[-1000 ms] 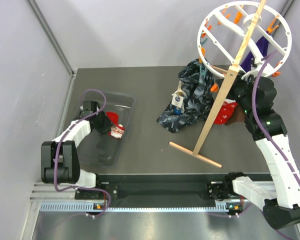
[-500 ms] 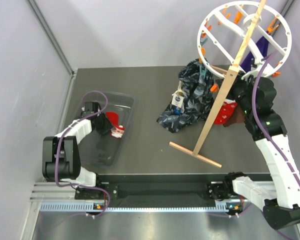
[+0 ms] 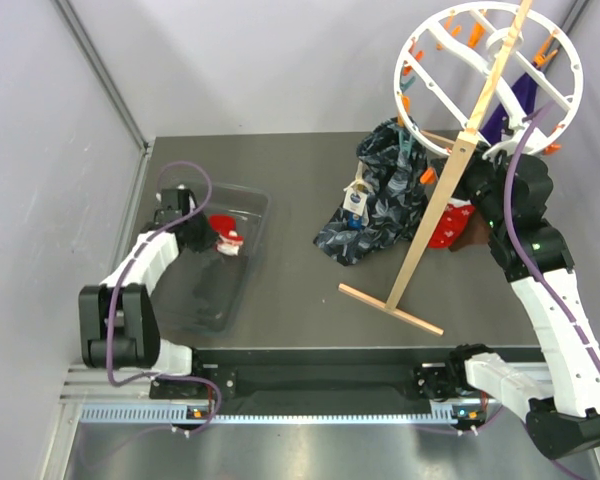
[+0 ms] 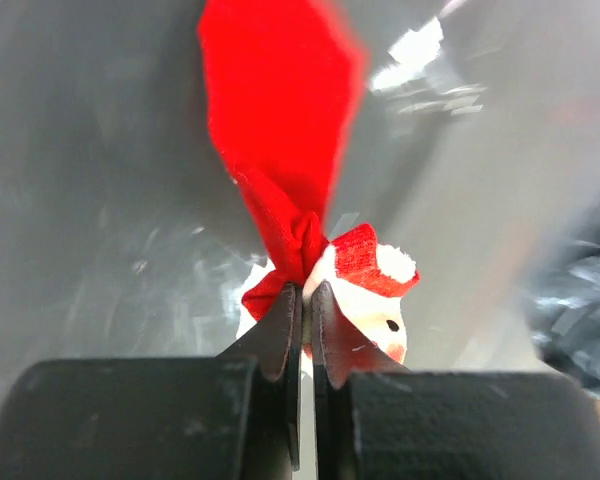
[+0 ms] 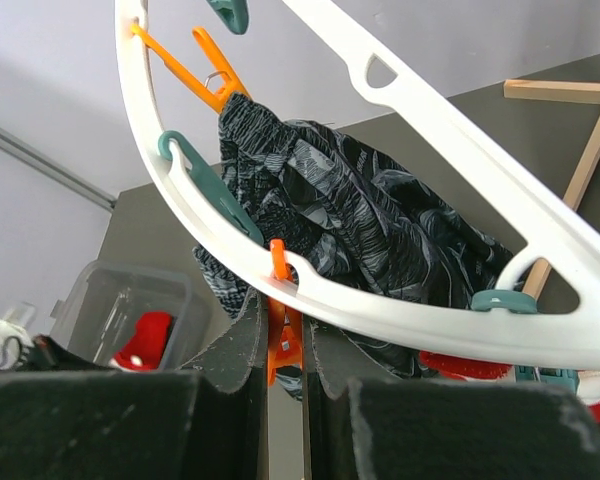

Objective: Clip the socks to the hanger
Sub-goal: Pick up the sock from the bin, then clamp the sock onto the hanger.

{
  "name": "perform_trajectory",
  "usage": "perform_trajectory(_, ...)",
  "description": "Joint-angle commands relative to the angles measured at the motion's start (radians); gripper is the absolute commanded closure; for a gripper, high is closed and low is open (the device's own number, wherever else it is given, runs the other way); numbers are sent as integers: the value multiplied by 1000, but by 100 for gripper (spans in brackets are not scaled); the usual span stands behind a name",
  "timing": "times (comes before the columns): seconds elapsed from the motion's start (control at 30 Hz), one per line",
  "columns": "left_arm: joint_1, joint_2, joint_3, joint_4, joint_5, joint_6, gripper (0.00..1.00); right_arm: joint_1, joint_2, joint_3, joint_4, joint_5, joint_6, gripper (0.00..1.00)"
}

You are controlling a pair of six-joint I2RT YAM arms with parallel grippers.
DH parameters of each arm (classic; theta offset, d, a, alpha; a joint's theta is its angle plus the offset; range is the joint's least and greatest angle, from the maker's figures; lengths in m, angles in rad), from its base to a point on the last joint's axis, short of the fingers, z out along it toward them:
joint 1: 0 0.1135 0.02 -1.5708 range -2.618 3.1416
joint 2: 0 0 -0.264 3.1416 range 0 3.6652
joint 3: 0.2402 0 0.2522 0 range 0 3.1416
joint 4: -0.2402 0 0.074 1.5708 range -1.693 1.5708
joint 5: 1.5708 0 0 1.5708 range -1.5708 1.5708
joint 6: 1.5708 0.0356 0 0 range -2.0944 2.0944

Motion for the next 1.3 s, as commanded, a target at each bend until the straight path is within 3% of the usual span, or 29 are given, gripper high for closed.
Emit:
perform_trajectory(0.0, 1, -149, 66, 50, 60, 93, 100, -4, -10, -10, -1, -51, 1, 100)
perform_trajectory(0.17, -2, -290, 49, 299, 385, 110, 100, -4, -16, -7, -7, -58, 0, 100)
perform_trajectory(0.27, -18, -269, 75, 468, 534, 61, 100, -2, -23, -2, -10, -53, -2, 100)
perform_trajectory(0.37, -122, -198, 123, 599, 626, -12, 100, -2, -25, 4, -12, -58, 1, 100)
perform_trajectory(0.53, -393, -63, 321, 529, 582, 60, 100, -1, -30, 7, -16, -65, 7, 100)
perform_trajectory(0.63, -491, 26, 402, 551, 577, 19, 100, -4, -30, 7, -18, -76, 10, 100)
perform_trajectory(0.93, -634, 214, 545, 682, 626, -93, 100, -2, -23, 27, -16, -101, 9, 100)
perform_trajectory(1.27, -691, 348, 660, 763, 649, -160, 100, -4, -11, 33, 24, -174, -13, 100)
